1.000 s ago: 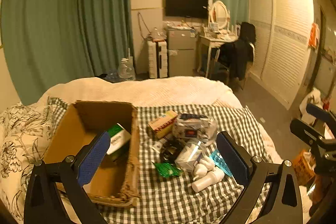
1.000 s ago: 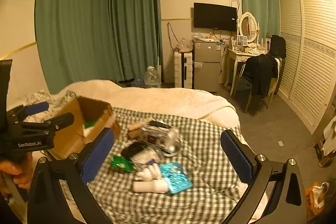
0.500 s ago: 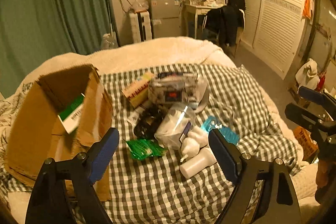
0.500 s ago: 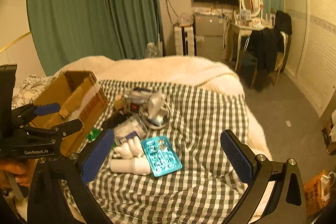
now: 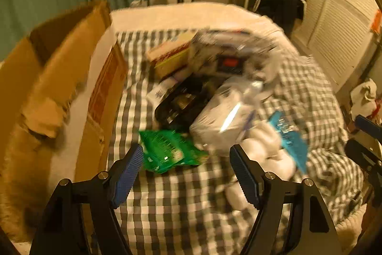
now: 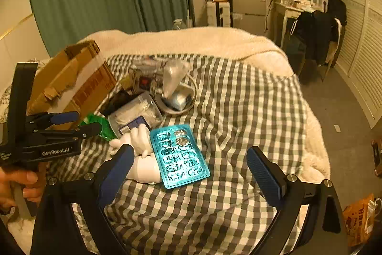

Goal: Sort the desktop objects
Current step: 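Grasp the blue blister pack with the right tool while the left grasps the green sachet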

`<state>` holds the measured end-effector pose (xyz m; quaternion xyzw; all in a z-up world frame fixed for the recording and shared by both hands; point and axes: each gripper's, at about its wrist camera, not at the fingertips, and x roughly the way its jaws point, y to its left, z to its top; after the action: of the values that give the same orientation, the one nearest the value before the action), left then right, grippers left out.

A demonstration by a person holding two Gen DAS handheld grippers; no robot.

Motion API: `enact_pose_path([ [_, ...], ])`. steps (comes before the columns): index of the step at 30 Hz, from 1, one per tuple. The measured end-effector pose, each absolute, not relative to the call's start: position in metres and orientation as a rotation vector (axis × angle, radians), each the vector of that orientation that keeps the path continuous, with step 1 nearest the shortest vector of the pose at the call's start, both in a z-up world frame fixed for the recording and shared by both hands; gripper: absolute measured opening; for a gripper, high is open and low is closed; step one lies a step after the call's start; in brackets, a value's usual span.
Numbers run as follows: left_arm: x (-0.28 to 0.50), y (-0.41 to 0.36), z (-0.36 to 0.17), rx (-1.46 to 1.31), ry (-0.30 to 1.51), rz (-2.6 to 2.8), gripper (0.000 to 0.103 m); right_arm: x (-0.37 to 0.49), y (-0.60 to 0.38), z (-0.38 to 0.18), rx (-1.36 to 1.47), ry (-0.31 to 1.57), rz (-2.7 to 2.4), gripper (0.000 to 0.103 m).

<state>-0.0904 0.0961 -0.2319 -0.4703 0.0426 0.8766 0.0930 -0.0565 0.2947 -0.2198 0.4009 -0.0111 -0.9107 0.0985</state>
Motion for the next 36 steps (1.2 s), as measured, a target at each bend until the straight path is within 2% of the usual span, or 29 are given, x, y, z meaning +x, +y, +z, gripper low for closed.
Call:
enact_pose_path([
  [6, -0.102, 0.081, -0.256, -1.486, 0.056, 2.584, 0.078, -0.070, 0.295, -0.249, 1.264, -0.012, -2.655, 0.094],
  [13, -0.112, 0.081, -0.266, -1.503, 0.075, 2.560, 0.078, -0.088, 0.296, -0.273, 1.346, -0.063, -2.601, 0.094],
  [18, -0.115, 0.080, -0.272, -1.516, 0.087, 2.567, 0.066, -0.102, 0.294, -0.287, 1.385, -0.097, -2.565, 0.094],
  [23, -0.117, 0.083, -0.277, -1.509, 0.111, 2.558, 0.062, -0.107, 0.278, -0.294, 1.387, -0.056, -2.504, 0.094],
  [28, -0.114, 0.093, -0.283, -1.455, 0.200, 2.579, 0.060, -0.128, 0.274, -0.306, 1.448, -0.157, -2.465, 0.094],
  [30, -0.111, 0.096, -0.283, -1.437, 0.212, 2.568, 0.047, -0.131, 0.266, -0.308, 1.452, -0.120, -2.465, 0.094],
  [32, -0.107, 0.100, -0.281, -1.418, 0.231, 2.556, 0.041, -0.130, 0.263, -0.310, 1.454, -0.101, -2.468, 0.094],
  [34, -0.102, 0.103, -0.280, -1.404, 0.254, 2.549, 0.040, -0.130, 0.264, -0.312, 1.466, -0.135, -2.458, 0.093],
  [36, -0.097, 0.104, -0.278, -1.397, 0.268, 2.538, 0.039, -0.128, 0.264, -0.312, 1.473, -0.157, -2.452, 0.088],
])
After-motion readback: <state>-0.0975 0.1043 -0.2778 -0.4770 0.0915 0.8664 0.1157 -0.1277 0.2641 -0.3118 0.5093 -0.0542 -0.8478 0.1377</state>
